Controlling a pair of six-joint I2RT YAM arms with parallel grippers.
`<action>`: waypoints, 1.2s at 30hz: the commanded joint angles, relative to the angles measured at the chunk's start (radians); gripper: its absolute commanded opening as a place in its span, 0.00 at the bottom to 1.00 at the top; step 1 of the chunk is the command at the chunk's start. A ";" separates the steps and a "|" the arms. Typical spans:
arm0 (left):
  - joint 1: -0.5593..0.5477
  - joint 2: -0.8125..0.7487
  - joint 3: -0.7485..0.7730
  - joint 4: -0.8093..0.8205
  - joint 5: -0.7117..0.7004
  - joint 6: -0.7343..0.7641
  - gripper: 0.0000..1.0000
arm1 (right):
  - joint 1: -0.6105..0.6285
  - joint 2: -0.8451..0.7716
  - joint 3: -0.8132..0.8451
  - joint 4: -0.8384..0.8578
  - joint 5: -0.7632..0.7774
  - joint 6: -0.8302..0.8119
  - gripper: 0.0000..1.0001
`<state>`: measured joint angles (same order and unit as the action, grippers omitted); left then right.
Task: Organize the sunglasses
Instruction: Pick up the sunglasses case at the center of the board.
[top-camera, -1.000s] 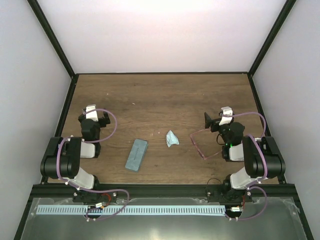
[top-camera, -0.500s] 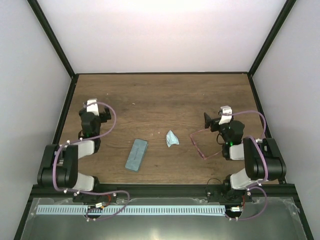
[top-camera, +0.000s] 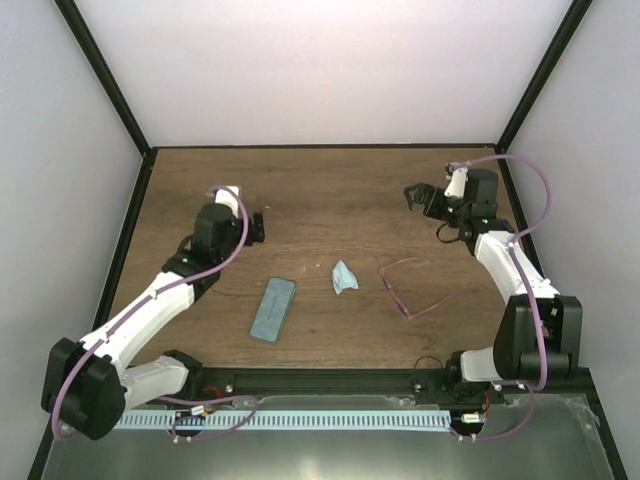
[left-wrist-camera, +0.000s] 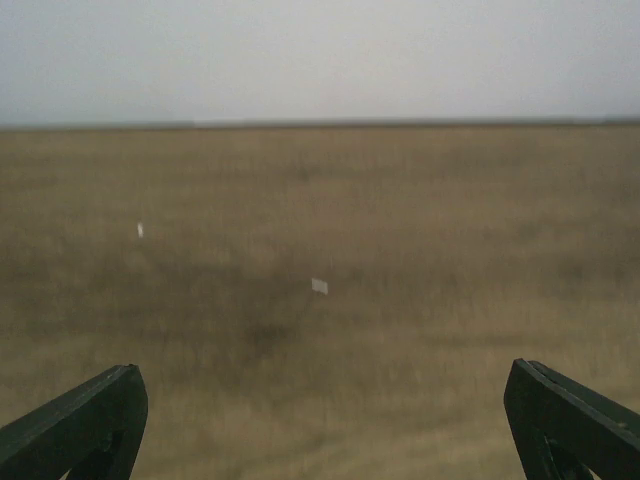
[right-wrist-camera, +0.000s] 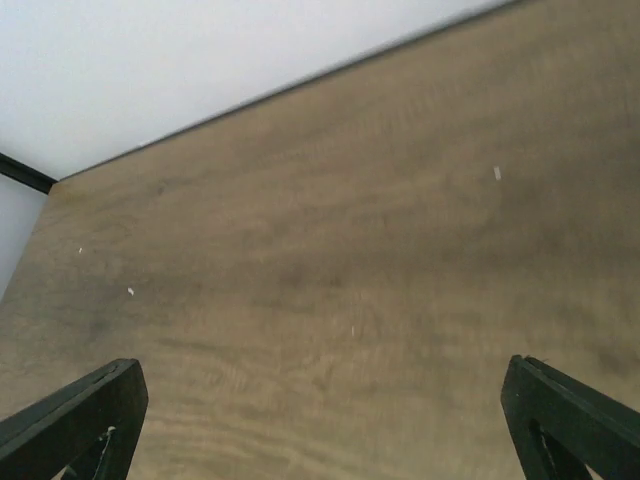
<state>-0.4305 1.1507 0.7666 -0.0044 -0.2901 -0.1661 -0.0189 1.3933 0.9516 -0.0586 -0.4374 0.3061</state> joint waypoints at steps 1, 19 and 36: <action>-0.060 -0.092 -0.036 -0.303 0.034 -0.068 1.00 | -0.028 -0.085 0.002 -0.267 -0.021 0.159 1.00; -0.313 0.184 0.137 -0.751 0.106 -0.309 1.00 | -0.093 -0.169 -0.127 -0.319 -0.202 0.120 1.00; -0.361 0.260 0.109 -0.740 0.293 -0.238 1.00 | -0.093 -0.141 -0.145 -0.317 -0.185 0.112 1.00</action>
<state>-0.7864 1.3884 0.8810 -0.7280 -0.0162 -0.4259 -0.1081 1.2446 0.7990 -0.3782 -0.6235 0.4210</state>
